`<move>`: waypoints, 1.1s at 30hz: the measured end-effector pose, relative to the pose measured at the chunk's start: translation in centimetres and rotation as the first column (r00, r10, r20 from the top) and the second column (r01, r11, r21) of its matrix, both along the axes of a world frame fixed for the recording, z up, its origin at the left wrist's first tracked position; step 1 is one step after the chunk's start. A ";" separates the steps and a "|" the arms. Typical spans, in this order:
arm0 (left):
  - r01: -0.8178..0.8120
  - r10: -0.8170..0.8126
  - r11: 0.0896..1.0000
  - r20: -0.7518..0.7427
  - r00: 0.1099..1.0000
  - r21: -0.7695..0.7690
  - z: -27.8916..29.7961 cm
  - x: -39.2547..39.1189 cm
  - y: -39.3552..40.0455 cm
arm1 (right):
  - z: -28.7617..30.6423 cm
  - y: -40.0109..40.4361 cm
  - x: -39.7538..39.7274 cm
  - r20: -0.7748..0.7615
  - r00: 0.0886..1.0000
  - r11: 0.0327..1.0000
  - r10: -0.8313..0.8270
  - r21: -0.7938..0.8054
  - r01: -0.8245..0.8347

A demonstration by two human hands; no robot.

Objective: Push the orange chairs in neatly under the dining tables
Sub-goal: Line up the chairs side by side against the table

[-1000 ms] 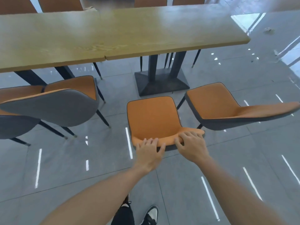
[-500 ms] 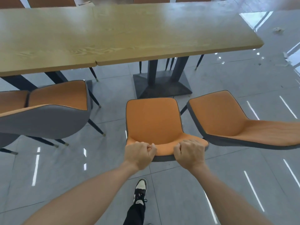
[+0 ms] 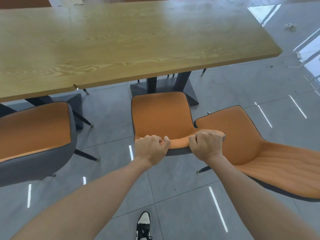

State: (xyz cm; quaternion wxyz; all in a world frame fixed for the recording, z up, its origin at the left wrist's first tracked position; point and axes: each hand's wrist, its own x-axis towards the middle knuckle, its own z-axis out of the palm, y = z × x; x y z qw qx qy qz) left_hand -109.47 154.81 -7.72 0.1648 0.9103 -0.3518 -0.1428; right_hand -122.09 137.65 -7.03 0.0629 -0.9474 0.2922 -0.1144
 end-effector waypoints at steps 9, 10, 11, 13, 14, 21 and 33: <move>-0.029 0.029 0.999 0.001 1.000 -0.019 -0.4 1.3 -4.3 | 0.4 -5.0 1.9 -0.123 0.992 0.997 0.015 0.071 -0.006; -0.025 0.025 1.000 -0.005 1.000 -0.006 -0.2 1.4 -4.4 | 0.7 -5.2 2.2 -0.194 0.980 0.993 0.038 0.113 -0.016; -0.022 0.022 1.000 -0.006 1.000 0.008 0.1 1.5 -4.5 | 1.2 -5.5 2.4 -0.270 0.960 0.984 0.077 0.177 -0.029; -0.012 0.012 0.999 -0.009 1.000 0.031 0.6 1.3 -4.6 | 2.4 -6.2 2.2 -0.351 0.918 0.941 0.185 0.333 -0.062; -0.011 0.012 0.999 -0.022 1.000 0.040 0.7 1.0 -4.6 | 3.0 -6.5 1.6 -0.338 0.915 0.911 0.220 0.405 -0.070; 0.067 -0.043 0.994 0.259 0.965 -0.084 2.0 -4.7 -8.2 | 5.6 -10.4 -12.4 -0.230 0.970 0.967 0.080 0.253 -0.020; 0.107 -0.113 0.993 -0.195 0.974 -0.038 2.5 -40.5 -28.6 | 4.3 -26.7 -38.7 -0.325 0.940 0.980 -0.102 0.132 0.152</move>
